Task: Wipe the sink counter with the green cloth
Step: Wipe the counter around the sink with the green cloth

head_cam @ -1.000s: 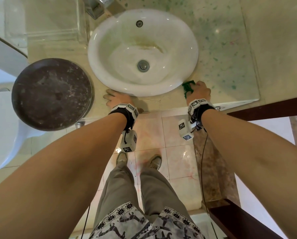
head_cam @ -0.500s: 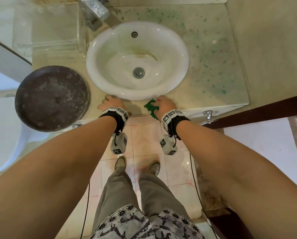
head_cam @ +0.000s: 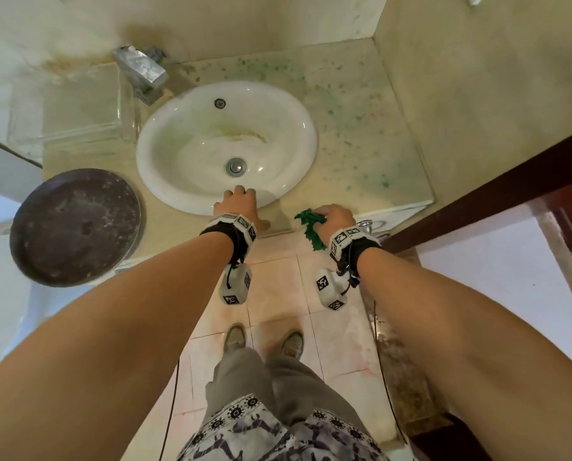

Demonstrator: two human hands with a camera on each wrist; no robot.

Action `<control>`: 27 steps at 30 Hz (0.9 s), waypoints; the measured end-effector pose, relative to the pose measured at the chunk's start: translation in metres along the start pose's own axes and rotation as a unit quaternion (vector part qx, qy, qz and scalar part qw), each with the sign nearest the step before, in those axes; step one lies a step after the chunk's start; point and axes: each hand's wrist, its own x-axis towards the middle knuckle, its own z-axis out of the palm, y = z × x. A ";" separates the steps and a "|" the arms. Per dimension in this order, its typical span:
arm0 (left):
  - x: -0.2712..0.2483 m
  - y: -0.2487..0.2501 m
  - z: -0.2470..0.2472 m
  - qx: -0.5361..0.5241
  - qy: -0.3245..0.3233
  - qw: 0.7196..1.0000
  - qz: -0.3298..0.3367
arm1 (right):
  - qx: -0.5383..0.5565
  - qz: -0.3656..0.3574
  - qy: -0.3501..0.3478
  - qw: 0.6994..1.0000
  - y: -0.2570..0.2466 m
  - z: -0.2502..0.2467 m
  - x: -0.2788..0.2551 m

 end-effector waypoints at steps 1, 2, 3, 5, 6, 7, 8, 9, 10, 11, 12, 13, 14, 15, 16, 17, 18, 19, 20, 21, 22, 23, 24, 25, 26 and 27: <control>0.002 0.006 0.000 0.004 -0.002 1.000 0.008 | 0.006 0.006 0.009 1.000 0.007 -0.006 -0.001; 0.005 0.012 0.000 0.008 -0.004 1.000 0.016 | 0.010 0.014 0.020 1.000 0.015 -0.011 -0.001; 0.010 0.020 0.000 0.014 -0.008 1.000 0.027 | 0.021 0.028 0.032 0.999 0.025 -0.018 0.001; 0.015 0.026 0.000 0.018 -0.012 0.999 0.037 | 0.047 0.058 0.051 0.996 0.036 -0.025 0.003; 0.019 0.029 0.001 0.020 -0.016 0.999 0.044 | 0.056 0.075 0.060 0.994 0.041 -0.029 0.004; 0.022 0.031 0.002 0.019 -0.018 0.998 0.053 | 0.063 0.090 0.067 0.992 0.045 -0.033 0.005; 0.027 0.035 0.002 0.018 -0.019 0.998 0.065 | 0.069 0.104 0.073 0.990 0.050 -0.036 0.007; 0.031 0.038 0.003 0.016 -0.016 0.997 0.076 | 0.077 0.111 0.079 0.988 0.053 -0.038 0.008; 0.036 0.042 0.003 0.016 -0.016 0.996 0.087 | 0.084 0.119 0.087 0.986 0.056 -0.040 0.009; 0.040 0.045 0.003 0.016 -0.017 0.995 0.094 | 0.091 0.123 0.096 0.984 0.057 -0.041 0.010; 0.044 0.048 0.003 0.018 -0.022 0.995 0.099 | 0.093 0.131 0.106 0.981 0.060 -0.042 0.012; 0.050 0.052 0.004 0.022 -0.030 0.994 0.104 | 0.100 0.140 0.119 0.978 0.062 -0.043 0.015; 0.053 0.055 0.004 0.030 -0.037 0.993 0.107 | 0.104 0.149 0.133 0.974 0.063 -0.045 0.018; 0.058 0.058 0.005 0.040 -0.045 0.992 0.110 | 0.107 0.157 0.152 0.970 0.064 -0.049 0.020; 0.060 0.060 0.006 0.053 -0.049 0.991 0.111 | 0.103 0.166 0.169 0.966 0.065 -0.052 0.022; 0.061 0.061 0.007 0.068 -0.052 0.990 0.112 | 0.097 0.172 0.187 0.962 0.065 -0.056 0.024; 0.064 0.062 0.008 0.082 -0.053 0.989 0.113 | 0.093 0.182 0.202 0.958 0.067 -0.059 0.026; 0.065 0.062 0.010 0.094 -0.049 0.988 0.114 | 0.093 0.189 0.217 0.953 0.067 -0.062 0.027; 0.066 0.062 0.012 0.107 -0.044 0.987 0.115 | 0.092 0.202 0.229 0.948 0.068 -0.064 0.031; 0.066 0.061 0.015 0.119 -0.035 0.985 0.116 | 0.092 0.211 0.244 0.942 0.069 -0.065 0.034; 0.066 0.061 0.017 0.129 -0.026 0.984 0.117 | 0.089 0.223 0.254 0.937 0.072 -0.067 0.039; 0.068 0.060 0.019 0.136 -0.019 0.984 0.117 | 0.084 0.228 0.264 0.933 0.073 -0.066 0.046; 0.069 0.060 0.020 0.141 -0.014 0.983 0.118 | 0.071 0.232 0.262 0.934 0.073 -0.065 0.051; 0.070 0.060 0.022 0.146 -0.013 0.982 0.118 | 0.059 0.234 0.251 0.937 0.074 -0.063 0.056; 0.069 0.061 0.022 0.149 -0.011 0.982 0.118 | 0.047 0.235 0.235 0.942 0.074 -0.061 0.060; 0.070 0.062 0.022 0.153 -0.008 0.981 0.118 | 0.036 0.236 0.223 0.945 0.074 -0.059 0.063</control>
